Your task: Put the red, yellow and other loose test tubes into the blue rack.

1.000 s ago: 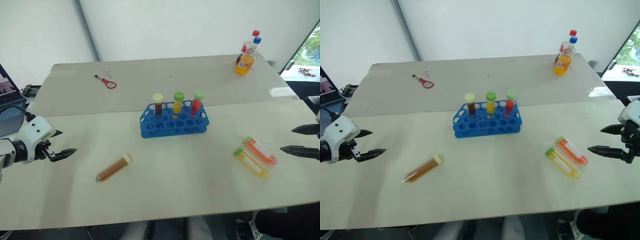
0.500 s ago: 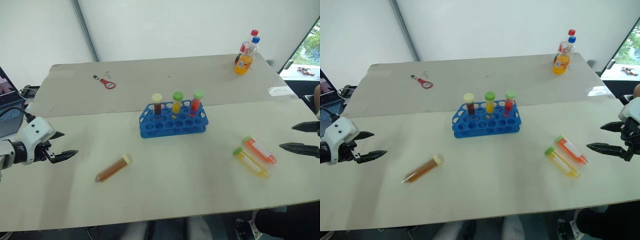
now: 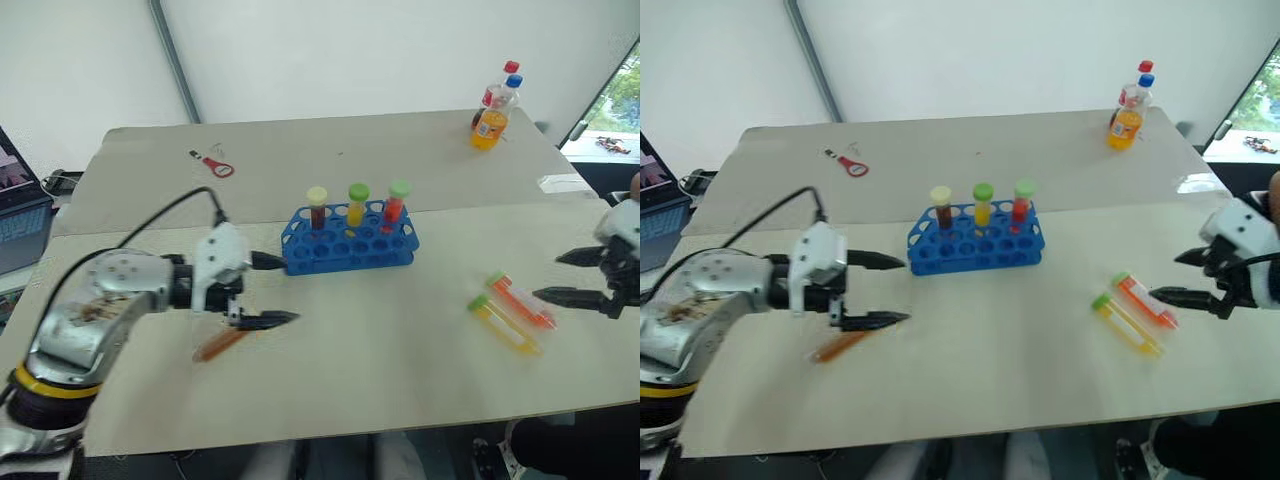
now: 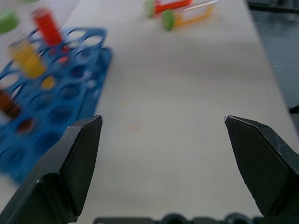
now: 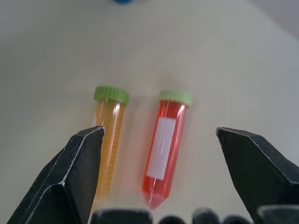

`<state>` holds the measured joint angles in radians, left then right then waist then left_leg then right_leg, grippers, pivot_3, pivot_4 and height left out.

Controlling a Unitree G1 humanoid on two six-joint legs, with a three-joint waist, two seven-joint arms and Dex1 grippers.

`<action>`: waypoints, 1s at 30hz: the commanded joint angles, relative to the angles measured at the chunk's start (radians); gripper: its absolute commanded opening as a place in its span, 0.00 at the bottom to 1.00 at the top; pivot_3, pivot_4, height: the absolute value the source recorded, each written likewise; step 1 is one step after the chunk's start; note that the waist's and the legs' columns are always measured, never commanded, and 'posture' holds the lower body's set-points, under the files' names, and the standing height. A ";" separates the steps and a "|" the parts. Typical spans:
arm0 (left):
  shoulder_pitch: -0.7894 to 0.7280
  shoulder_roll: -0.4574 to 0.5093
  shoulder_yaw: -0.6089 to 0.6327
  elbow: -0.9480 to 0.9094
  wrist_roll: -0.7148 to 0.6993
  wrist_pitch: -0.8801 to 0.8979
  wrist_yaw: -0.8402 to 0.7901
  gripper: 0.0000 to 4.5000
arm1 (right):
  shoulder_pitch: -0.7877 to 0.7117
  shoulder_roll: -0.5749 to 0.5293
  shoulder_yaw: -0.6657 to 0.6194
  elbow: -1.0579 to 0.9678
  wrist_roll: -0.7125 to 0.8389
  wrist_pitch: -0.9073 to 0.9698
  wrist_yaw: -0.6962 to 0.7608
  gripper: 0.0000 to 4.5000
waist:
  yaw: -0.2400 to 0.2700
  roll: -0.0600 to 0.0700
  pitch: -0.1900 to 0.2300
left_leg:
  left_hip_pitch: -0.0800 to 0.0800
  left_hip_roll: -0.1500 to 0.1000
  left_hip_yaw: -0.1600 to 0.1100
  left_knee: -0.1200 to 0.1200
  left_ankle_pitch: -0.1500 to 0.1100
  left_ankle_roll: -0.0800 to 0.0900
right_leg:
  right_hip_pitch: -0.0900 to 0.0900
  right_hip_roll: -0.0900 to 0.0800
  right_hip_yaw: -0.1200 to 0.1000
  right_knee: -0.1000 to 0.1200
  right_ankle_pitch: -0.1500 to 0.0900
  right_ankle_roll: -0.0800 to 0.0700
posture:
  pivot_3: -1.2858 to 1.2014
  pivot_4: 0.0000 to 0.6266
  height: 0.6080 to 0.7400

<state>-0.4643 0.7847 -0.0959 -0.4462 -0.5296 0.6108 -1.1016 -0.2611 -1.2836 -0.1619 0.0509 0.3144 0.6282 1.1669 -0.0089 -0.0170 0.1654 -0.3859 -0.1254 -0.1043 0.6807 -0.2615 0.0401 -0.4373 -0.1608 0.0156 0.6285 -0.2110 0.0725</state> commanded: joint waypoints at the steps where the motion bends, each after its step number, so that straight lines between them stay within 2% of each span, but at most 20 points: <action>1: -0.077 -0.064 -0.079 0.013 0.032 -0.050 -0.008 0.99 | -0.105 0.020 0.089 0.026 -0.061 0.075 -0.051 0.95 | -0.003 0.000 0.000 | 0.000 0.000 0.001 0.000 0.000 0.000 | 0.000 0.000 0.001 0.000 0.000 0.000 | 0.52 0.24 1.00; 5: -0.139 -0.145 -0.151 0.055 0.054 -0.087 -0.029 0.99 | -0.238 0.080 0.217 0.126 -0.132 0.102 -0.052 0.95 | -0.004 0.000 0.000 | 0.000 0.000 0.001 0.001 0.000 0.000 | 0.001 0.000 0.001 0.000 0.001 0.000 | 0.52 0.24 1.00; 13: -0.200 -0.244 -0.231 0.127 0.108 -0.177 -0.065 0.99 | -0.489 0.209 0.412 0.421 -0.276 0.106 -0.019 0.95 | -0.003 0.000 0.000 | -0.002 0.000 0.002 0.002 0.001 0.000 | -0.001 0.000 0.001 -0.001 0.001 0.000 | 0.52 0.24 1.00; 21: -0.198 -0.289 -0.250 0.147 0.149 -0.209 -0.053 0.99 | -0.603 0.275 0.496 0.628 -0.372 0.076 0.052 0.95 | -0.003 0.000 0.000 | -0.003 -0.001 0.001 0.003 0.000 0.000 | -0.001 0.000 0.000 -0.002 0.002 0.001 | 0.52 0.24 1.00; 22: -0.192 -0.290 -0.252 0.142 0.152 -0.209 -0.049 1.00 | -0.611 0.279 0.504 0.645 -0.379 0.078 0.065 0.83 | -0.003 0.000 0.000 | -0.003 0.000 0.001 0.003 0.000 0.000 | -0.001 0.000 0.000 -0.002 0.002 0.001 | 0.52 0.24 1.00; 27: -0.165 -0.284 -0.255 0.122 0.165 -0.212 -0.042 1.00 | -0.635 0.298 0.503 0.687 -0.392 0.090 0.105 0.47 | -0.004 0.000 0.000 | -0.003 0.000 0.001 0.003 0.000 0.000 | -0.001 0.001 0.000 -0.002 0.002 0.001 | 0.52 0.24 1.00; 30: -0.155 -0.276 -0.241 0.135 0.176 -0.215 -0.038 1.00 | -0.658 0.313 0.454 0.704 -0.381 0.111 0.063 0.25 | -0.004 0.000 0.000 | -0.002 0.000 0.001 0.004 0.000 0.000 | -0.001 0.001 0.000 -0.001 0.002 0.001 | 0.52 0.24 1.00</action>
<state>-0.6182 0.5044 -0.3559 -0.2935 -0.3552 0.4162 -1.1472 -0.8962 -0.9756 0.3322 0.7440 -0.0726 0.7238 1.2521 -0.0129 -0.0173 0.1653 -0.3882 -0.1257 -0.1031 0.6844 -0.2610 0.0398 -0.4385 -0.1601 0.0160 0.6270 -0.2093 0.0732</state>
